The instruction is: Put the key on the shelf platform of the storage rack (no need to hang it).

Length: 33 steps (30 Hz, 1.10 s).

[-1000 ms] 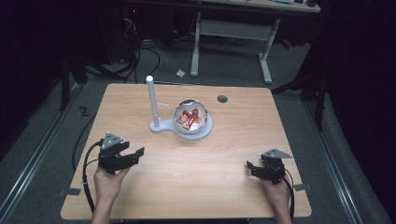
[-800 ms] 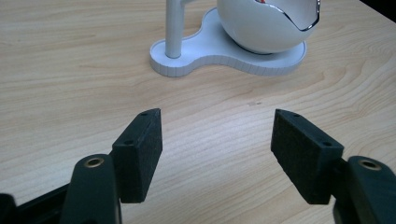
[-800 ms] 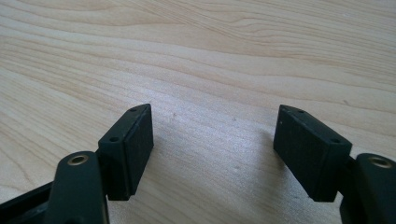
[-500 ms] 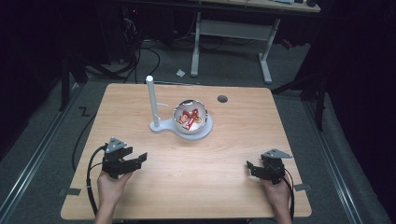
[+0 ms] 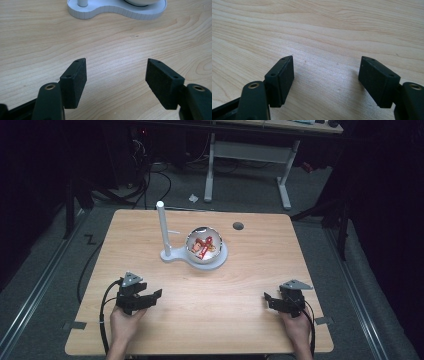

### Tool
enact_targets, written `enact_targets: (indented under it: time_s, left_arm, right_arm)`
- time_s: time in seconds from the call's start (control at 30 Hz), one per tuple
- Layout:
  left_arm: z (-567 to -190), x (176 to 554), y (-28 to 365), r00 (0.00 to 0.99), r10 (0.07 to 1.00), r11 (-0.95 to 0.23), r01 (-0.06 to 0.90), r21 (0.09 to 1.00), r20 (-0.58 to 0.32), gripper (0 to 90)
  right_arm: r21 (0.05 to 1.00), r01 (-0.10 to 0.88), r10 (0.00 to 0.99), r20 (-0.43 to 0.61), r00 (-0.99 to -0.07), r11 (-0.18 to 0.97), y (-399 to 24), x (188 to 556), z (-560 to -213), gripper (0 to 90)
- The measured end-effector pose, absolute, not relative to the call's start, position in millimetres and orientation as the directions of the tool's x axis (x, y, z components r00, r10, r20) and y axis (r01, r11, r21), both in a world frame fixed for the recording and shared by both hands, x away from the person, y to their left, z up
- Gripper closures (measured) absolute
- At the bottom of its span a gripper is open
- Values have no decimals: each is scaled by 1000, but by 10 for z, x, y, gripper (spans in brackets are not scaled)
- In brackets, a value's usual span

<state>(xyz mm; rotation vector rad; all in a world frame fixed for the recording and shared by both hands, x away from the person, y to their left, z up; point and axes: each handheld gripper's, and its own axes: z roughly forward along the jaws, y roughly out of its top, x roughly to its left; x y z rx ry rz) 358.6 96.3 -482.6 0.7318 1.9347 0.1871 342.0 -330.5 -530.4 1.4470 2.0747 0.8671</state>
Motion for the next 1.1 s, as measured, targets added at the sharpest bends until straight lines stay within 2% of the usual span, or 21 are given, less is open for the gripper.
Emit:
enact_targets:
  time_s: [0.27, 0.53, 0.77, 1.0, 1.1]
  left_arm:
    - [-5003, 3599, 883, -326, 584, 794, 420, 440, -743, 338]
    - [-5169, 3629, 750, -323, 624, 771, 404, 493, -712, 335]
    - [-5260, 3651, 677, -330, 624, 775, 376, 507, -709, 335]
    - [-5345, 3611, 603, -288, 654, 753, 340, 563, -700, 309]
    - [-5343, 3608, 595, -292, 650, 756, 340, 559, -701, 292]
  right_arm:
    - [720, 649, 941, -17, -338, 246, -3305, 3420, -5304, 289]
    - [720, 649, 941, -17, -337, 245, -3305, 3418, -5304, 289]
    - [720, 649, 941, -16, -337, 245, -3305, 3418, -5304, 289]
    - [720, 649, 941, -17, -337, 245, -3305, 3417, -5304, 289]
    - [720, 649, 941, -17, -337, 245, -3305, 3417, -5304, 289]
